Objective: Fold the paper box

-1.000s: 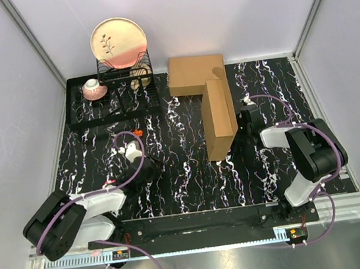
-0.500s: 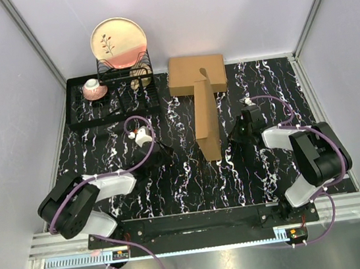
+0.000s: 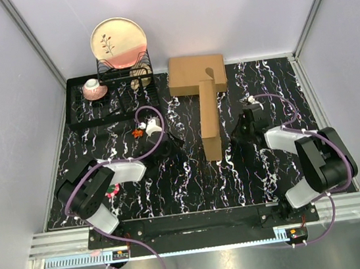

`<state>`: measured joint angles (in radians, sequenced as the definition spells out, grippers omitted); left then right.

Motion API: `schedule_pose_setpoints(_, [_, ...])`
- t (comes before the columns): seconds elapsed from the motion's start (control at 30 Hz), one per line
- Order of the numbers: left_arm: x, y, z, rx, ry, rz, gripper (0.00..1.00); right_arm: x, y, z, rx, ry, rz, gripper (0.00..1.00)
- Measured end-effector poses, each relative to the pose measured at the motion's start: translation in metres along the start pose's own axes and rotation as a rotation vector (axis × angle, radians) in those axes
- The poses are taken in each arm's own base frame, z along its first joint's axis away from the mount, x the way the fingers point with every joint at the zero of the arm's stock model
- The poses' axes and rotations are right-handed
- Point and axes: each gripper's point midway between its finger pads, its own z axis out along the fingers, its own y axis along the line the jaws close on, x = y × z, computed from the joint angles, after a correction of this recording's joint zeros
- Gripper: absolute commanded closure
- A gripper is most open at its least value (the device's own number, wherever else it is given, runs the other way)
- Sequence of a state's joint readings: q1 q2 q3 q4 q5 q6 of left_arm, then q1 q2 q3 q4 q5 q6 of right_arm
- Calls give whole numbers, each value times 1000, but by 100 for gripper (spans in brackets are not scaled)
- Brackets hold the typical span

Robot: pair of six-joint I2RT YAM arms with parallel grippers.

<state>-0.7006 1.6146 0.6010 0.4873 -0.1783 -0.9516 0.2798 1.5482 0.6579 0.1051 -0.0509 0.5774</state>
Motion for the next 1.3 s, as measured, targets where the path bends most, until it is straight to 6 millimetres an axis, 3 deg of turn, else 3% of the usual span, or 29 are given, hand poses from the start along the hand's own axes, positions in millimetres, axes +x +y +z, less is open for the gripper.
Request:
schedule_pose_setpoints(0.17, [-9, -13, 4, 24, -10, -10, 72, -36, -6, -9, 26, -100, 59, 90])
schedule_pose_setpoints(0.33, [-35, -19, 11, 13, -44, -29, 72, -92, -3, -9, -29, -220, 157, 90])
schedule_pose_setpoints(0.53, [-47, -17, 7, -6, -55, -35, 72, -165, 18, 20, -204, -306, 275, 92])
schedule_pose_setpoints(0.67, [-46, -10, -3, -24, -48, -35, 71, -193, 40, 50, -341, -279, 328, 95])
schedule_pose_setpoints(0.77, [-46, -4, -17, -27, -53, -41, 71, -204, 58, 72, -441, -225, 342, 96])
schedule_pose_setpoints(0.87, [-49, -2, -29, -25, -59, -45, 71, -204, 67, 83, -494, -172, 344, 96])
schedule_pose_setpoints(1.13, [-61, -15, -44, 12, -90, -44, 71, -196, 90, 87, -625, -57, 314, 96])
schedule_pose_setpoints(1.3, [-57, -9, -45, -8, -75, -38, 70, -177, 102, 90, -672, 22, 290, 96])
